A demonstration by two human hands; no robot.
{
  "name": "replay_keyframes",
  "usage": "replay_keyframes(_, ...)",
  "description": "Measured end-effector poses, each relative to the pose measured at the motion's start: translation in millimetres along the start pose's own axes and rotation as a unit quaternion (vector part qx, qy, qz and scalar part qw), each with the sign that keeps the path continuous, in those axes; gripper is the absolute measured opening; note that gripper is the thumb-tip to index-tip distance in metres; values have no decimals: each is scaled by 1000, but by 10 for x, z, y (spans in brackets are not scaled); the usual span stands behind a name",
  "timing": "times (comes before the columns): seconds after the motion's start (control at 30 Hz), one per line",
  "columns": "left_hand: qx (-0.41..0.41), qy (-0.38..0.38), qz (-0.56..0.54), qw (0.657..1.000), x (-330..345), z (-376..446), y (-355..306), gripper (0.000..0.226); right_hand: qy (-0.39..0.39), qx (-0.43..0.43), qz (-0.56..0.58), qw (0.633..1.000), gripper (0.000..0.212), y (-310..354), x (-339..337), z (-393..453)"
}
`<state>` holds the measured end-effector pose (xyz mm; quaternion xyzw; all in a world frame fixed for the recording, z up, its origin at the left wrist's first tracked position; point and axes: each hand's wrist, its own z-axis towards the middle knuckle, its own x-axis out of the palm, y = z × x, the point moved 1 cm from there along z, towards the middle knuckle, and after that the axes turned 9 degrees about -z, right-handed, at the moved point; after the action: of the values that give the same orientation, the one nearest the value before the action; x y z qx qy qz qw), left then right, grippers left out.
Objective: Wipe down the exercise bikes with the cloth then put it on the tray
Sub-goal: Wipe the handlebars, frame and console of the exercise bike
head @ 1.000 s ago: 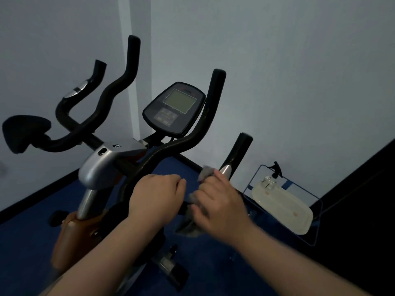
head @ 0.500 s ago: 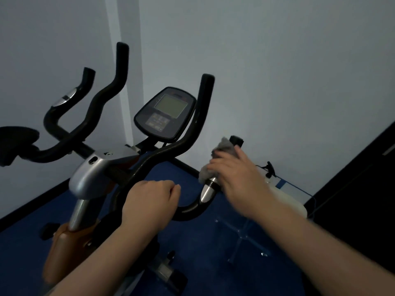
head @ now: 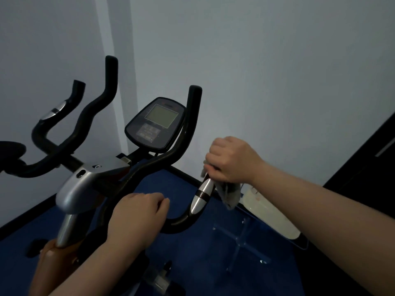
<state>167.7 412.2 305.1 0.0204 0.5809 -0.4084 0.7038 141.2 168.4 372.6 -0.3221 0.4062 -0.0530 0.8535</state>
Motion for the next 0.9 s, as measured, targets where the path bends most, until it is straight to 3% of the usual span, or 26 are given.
replay_keyframes(0.1, -3, -1, 2, 1000, 3, 7, -12, 43, -81, 187, 94, 974, 22, 159, 89, -47)
replay_keyframes(0.2, -10, -1, 13, 1000, 17, 13, -16, 44, -127, 371, 211, 895, 17, 375, 167, -86)
replay_keyframes(0.33, -11, -6, 23, 1000, 23, 21, -22, 43, -149, 554, 313, 757, 22, 476, 128, 22)
replay_keyframes(0.47, -19, -10, 24, 999, 13, 22, -42, 44, -174, 724, 381, 548, 32, 776, 37, 116)
replay_keyframes(0.5, -18, -8, 21, 1000, 12, 21, -45, 45, -161, 742, 386, 524, 35, 922, 23, 94)
replay_keyframes(0.57, -10, -8, 16, 1000, 20, 16, -42, 45, -127, 743, 397, 523, 37, 1144, -2, 52)
replay_keyframes(0.67, -9, -6, 22, 1000, 13, 24, -38, 44, -96, 747, 407, 517, 33, 886, 18, 133)
replay_keyframes(0.77, -16, -10, 24, 1000, 7, 30, -41, 43, -166, 727, 440, 500, 32, 611, 26, 209)
replay_keyframes(0.83, -21, -1, 25, 999, 11, 21, -35, 43, -167, 727, 469, 473, 32, 800, 79, 114)
replay_keyframes(0.9, -19, -3, 21, 1000, 20, 11, -39, 43, -126, 739, 518, 412, 40, 951, 71, 49)
